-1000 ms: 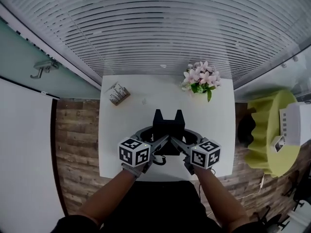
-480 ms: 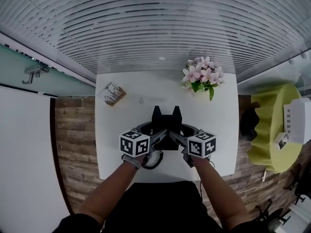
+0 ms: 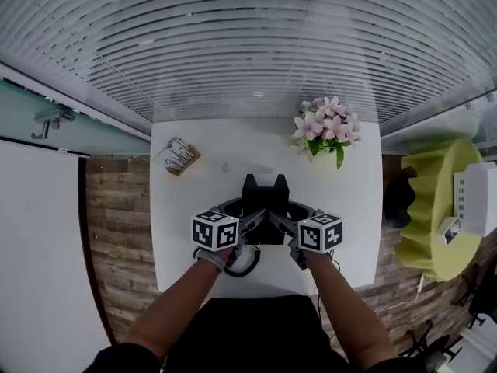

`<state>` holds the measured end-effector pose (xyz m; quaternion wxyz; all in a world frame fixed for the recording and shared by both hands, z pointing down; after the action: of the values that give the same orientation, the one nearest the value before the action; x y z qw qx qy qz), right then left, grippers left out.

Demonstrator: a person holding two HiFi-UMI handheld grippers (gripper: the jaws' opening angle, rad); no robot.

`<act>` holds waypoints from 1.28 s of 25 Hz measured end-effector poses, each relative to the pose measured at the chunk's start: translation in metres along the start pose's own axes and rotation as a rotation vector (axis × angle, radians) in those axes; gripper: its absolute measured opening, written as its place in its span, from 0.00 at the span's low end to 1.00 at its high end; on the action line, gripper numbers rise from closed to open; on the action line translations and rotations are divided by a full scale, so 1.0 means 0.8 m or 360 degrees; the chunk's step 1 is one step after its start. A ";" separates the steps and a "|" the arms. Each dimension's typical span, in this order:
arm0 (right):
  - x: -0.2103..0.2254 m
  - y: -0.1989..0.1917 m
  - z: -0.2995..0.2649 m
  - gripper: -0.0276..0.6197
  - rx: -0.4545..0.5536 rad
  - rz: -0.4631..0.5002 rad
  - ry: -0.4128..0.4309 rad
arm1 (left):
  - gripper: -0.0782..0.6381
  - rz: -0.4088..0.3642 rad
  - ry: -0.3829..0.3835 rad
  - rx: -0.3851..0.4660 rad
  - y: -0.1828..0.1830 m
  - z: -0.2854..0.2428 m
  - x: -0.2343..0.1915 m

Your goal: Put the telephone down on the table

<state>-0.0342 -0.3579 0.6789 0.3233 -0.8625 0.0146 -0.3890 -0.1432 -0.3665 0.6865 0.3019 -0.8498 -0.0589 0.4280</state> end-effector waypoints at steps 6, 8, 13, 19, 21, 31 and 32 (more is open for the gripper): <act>0.008 -0.002 -0.007 0.41 0.0000 -0.0041 -0.0010 | 0.48 0.0034 0.0020 0.0007 -0.002 -0.006 -0.009; 0.011 -0.002 -0.009 0.41 -0.0003 -0.0052 -0.0009 | 0.48 0.0046 0.0022 0.0007 -0.003 -0.009 -0.011; 0.014 -0.003 -0.011 0.41 -0.0001 -0.0083 0.0014 | 0.48 0.0015 0.0026 0.0015 -0.002 -0.010 -0.011; 0.018 0.000 -0.012 0.41 -0.0043 -0.0022 0.0060 | 0.48 0.0026 0.0036 0.0014 -0.006 -0.007 -0.015; 0.016 0.004 -0.007 0.41 -0.0035 0.0044 0.0032 | 0.48 -0.0001 0.0065 0.0033 -0.005 0.002 -0.016; -0.041 0.043 0.078 0.41 0.0201 0.0467 -0.0095 | 0.48 -0.0420 0.0012 0.0170 0.027 0.095 0.045; -0.054 0.045 0.088 0.41 0.0233 0.0491 -0.0074 | 0.48 -0.0478 -0.0004 0.0200 0.030 0.106 0.056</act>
<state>-0.0082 -0.3359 0.5950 0.4413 -0.8329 0.1111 -0.3148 -0.1831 -0.3307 0.6035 0.4149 -0.8105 -0.1589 0.3818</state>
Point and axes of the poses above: the fingertips, and each gripper's own axes: z backward along the fingers, x to its right, y out of its top, the point moved 4 cm from there along z, backward along the fingers, and after that the axes turned 11 degrees about x, right-handed, at the moved point
